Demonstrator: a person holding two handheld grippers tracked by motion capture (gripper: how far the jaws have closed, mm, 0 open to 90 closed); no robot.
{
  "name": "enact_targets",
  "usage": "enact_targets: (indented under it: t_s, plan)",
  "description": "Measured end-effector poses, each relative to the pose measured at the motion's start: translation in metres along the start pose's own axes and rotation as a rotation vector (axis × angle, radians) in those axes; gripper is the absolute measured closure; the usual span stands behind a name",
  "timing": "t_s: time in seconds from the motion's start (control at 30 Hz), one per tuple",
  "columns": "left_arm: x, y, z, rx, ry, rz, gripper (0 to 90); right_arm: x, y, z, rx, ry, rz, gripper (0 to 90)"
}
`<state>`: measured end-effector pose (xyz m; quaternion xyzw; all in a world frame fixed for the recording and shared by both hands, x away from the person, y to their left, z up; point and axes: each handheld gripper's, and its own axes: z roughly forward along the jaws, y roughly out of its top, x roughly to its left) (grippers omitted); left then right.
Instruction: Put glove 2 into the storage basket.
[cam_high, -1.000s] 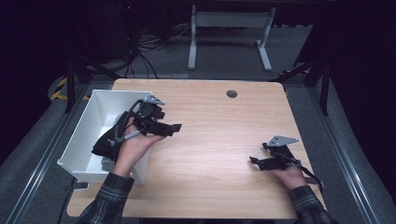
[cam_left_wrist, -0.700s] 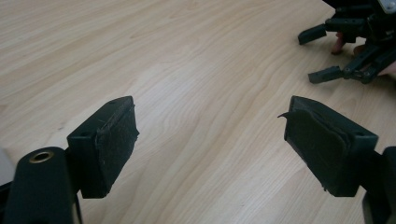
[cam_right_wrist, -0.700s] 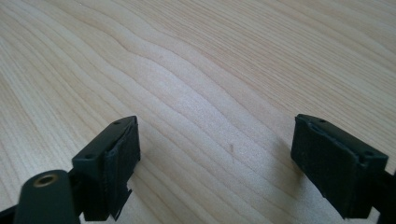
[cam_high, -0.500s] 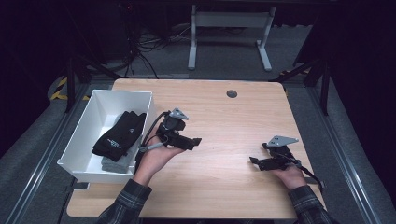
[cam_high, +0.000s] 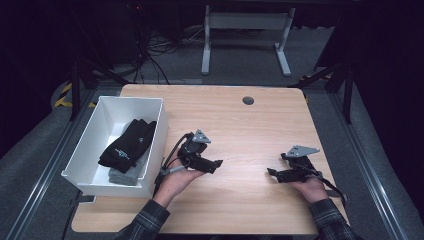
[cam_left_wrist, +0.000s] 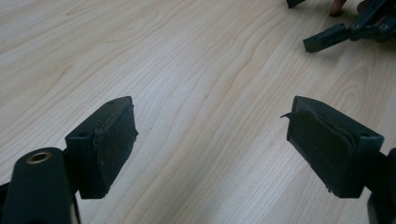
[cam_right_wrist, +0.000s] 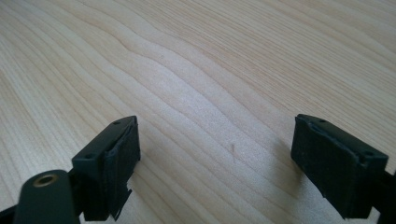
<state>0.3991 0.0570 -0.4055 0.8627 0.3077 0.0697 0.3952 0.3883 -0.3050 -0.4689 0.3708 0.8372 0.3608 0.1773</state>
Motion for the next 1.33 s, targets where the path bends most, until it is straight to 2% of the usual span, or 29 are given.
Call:
enact_targets:
  t_s: [0.13, 0.27, 0.7, 0.83, 0.87, 0.9, 0.97, 1.1, 1.33]
  plan:
    - [-0.002, -0.008, 0.009, -0.009, -0.009, -0.003, 16.3, 0.000, 0.000, 0.000, 0.000, 0.000, 0.000, 16.0]
    - [-0.003, -0.013, 0.018, 0.008, -0.004, -0.001, 15.1, 0.000, 0.000, 0.000, 0.000, 0.000, 0.001, 16.0]
    - [-0.012, -0.030, 0.050, 0.053, 0.018, 0.061, 13.8, 0.000, 0.000, 0.000, 0.000, 0.001, -0.001, 15.8]
    - [-0.013, -0.035, 0.058, 0.059, 0.045, 0.103, 9.3, 0.000, 0.000, 0.000, 0.000, 0.002, -0.002, 15.8]
    - [-0.013, -0.036, 0.060, 0.081, 0.045, 0.108, 9.0, 0.000, 0.000, 0.000, 0.000, 0.003, -0.002, 15.8]
    - [-0.013, -0.038, 0.062, 0.073, 0.035, 0.108, 7.1, 0.000, 0.000, 0.000, 0.000, 0.003, -0.002, 15.8]
    - [-0.013, -0.040, 0.063, 0.056, 0.035, 0.117, 3.9, 0.000, 0.000, 0.000, 0.000, 0.003, -0.003, 15.8]
    - [-0.013, -0.040, 0.063, 0.063, 0.015, 0.135, 2.4, 0.000, 0.000, 0.000, 0.000, 0.004, -0.003, 15.8]
    - [-0.013, -0.040, 0.063, 0.065, 0.013, 0.133, 2.4, 0.000, 0.000, 0.000, 0.000, 0.003, -0.003, 15.7]
